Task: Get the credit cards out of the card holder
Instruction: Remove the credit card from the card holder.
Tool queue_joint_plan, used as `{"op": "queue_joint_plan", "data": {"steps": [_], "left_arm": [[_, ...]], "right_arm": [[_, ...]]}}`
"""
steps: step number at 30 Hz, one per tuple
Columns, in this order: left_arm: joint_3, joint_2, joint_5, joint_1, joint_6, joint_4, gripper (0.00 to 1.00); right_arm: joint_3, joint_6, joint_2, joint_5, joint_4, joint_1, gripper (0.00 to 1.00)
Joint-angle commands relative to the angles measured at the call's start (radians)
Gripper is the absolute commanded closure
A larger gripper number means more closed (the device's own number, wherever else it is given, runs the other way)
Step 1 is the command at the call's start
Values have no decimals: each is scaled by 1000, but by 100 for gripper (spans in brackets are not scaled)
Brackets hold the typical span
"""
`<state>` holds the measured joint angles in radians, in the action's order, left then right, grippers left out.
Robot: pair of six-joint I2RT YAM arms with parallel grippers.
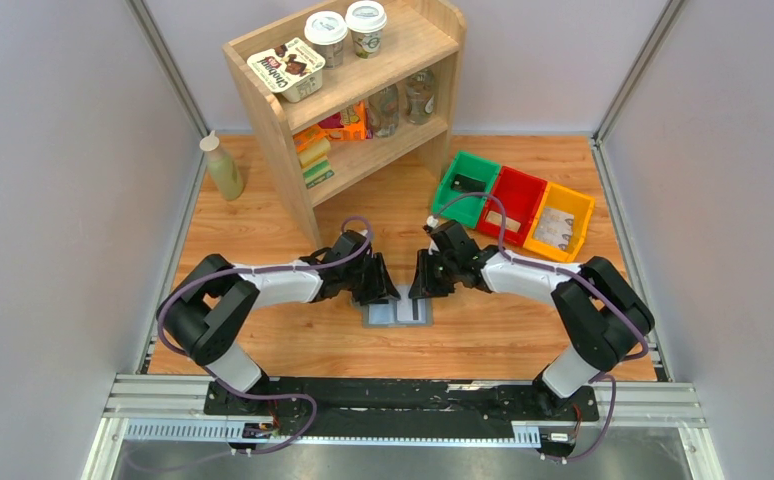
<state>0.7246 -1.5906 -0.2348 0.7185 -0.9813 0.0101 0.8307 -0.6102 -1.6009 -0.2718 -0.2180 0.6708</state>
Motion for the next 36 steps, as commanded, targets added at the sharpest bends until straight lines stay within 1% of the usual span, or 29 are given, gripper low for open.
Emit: {"op": "queue_joint_plan", "data": {"steps": [1, 4, 15, 20, 23, 26, 32, 36], "left_arm": [[-33, -35, -11, 4, -71, -125, 54], [-48, -46, -31, 4, -99, -182, 55], [-57, -54, -67, 6, -169, -265, 61], [-59, -42, -37, 7, -165, -220, 63], [-74, -42, -34, 7, -168, -216, 63], [-80, -42, -35, 7, -169, -216, 63], [-68, -34, -37, 7, -154, -199, 63], [-56, -35, -40, 7, -149, -196, 63]], "right_arm": [[-21, -10, -11, -3, 55, -4, 73], [-36, -14, -17, -4, 71, -4, 73], [-71, -31, -33, -3, 111, -4, 75], [-41, -19, 27, 38, 56, -4, 73], [-16, 0, 71, 75, 8, -4, 71], [1, 10, 82, 98, -27, -4, 71], [-13, 3, 70, 98, -20, -4, 72], [-25, -2, 47, 82, 0, -4, 75]]}}
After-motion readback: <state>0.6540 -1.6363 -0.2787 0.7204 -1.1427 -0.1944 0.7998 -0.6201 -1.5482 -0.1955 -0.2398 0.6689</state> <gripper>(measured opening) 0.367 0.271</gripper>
